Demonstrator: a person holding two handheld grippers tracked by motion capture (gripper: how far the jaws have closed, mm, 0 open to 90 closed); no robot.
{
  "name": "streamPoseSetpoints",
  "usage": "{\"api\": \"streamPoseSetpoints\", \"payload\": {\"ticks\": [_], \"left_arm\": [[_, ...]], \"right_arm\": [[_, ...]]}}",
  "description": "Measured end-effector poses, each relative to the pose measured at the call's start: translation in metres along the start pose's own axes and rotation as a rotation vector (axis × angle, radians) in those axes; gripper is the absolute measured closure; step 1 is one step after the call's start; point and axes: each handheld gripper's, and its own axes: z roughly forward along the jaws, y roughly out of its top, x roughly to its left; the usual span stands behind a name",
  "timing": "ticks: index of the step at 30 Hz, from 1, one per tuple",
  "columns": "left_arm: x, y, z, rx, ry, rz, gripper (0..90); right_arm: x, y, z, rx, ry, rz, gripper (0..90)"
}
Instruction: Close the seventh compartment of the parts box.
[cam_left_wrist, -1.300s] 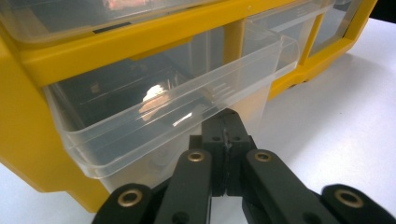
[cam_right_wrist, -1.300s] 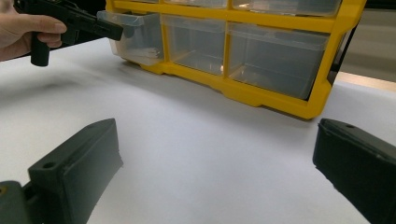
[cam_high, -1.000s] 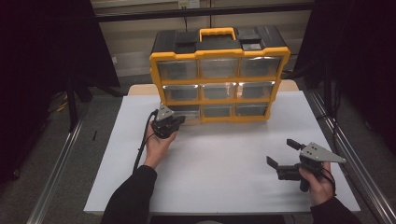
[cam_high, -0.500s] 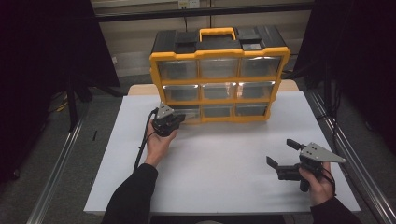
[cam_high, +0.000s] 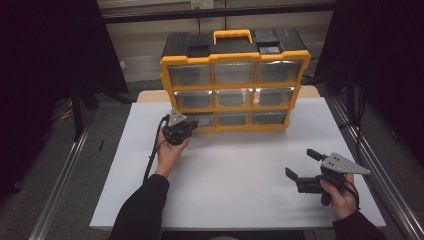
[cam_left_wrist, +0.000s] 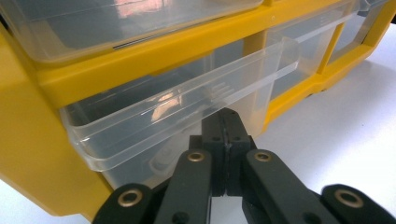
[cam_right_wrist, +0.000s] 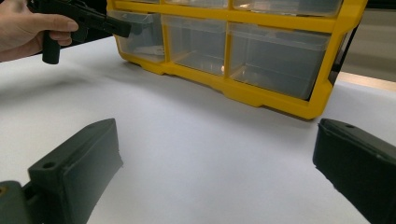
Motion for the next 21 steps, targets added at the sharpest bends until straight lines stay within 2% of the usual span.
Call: {"api": "streamPoseSetpoints", "payload": {"ticks": [1,3,6,7,9,12,14,15,17,19,21], "left_arm": [[0.0011,0.0003,0.0000,0.003,0.003,0.012,90.0],[0.0014,0.0002,0.0012,-0.004,-0.006,0.008,90.0],[-0.0007,0.0007,0.0017,0.002,0.008,0.014,90.0],[-0.0006,0.0007,0.0023,0.000,-0.004,0.013,90.0],[-0.0001,0.0012,0.0023,0.000,0.008,0.019,90.0],[-0.0005,0.0012,0.0039,-0.007,0.004,0.006,90.0],[0.0000,0.0020,0.0035,0.007,0.018,0.014,90.0],[-0.0005,0.0021,0.0041,0.005,0.020,0.005,90.0],[-0.0004,0.0024,0.0060,-0.010,0.007,0.006,90.0],[-0.0006,0.0037,0.0055,0.008,0.019,0.023,90.0],[-0.0004,0.0037,0.0079,-0.007,0.005,0.019,90.0]], "right_arm": [[0.0000,0.0000,-0.0001,0.001,-0.001,0.001,0.6],[0.0002,0.0000,-0.0001,0.001,-0.001,0.001,0.6],[0.0003,0.0001,-0.0002,0.001,-0.002,0.001,0.6],[0.0003,0.0001,-0.0003,0.001,-0.003,0.001,0.6],[0.0005,0.0001,-0.0005,0.000,-0.003,-0.001,0.6],[0.0006,0.0001,-0.0005,0.000,-0.001,-0.002,0.5],[0.0006,0.0001,-0.0005,0.000,0.000,-0.002,0.6],[0.0005,0.0001,-0.0004,0.001,0.000,-0.001,0.6],[0.0004,0.0000,-0.0004,0.001,-0.001,0.000,0.6],[0.0005,0.0001,-0.0004,0.001,-0.001,-0.001,0.5],[0.0005,0.0000,-0.0004,0.001,-0.003,-0.002,0.6]]}}
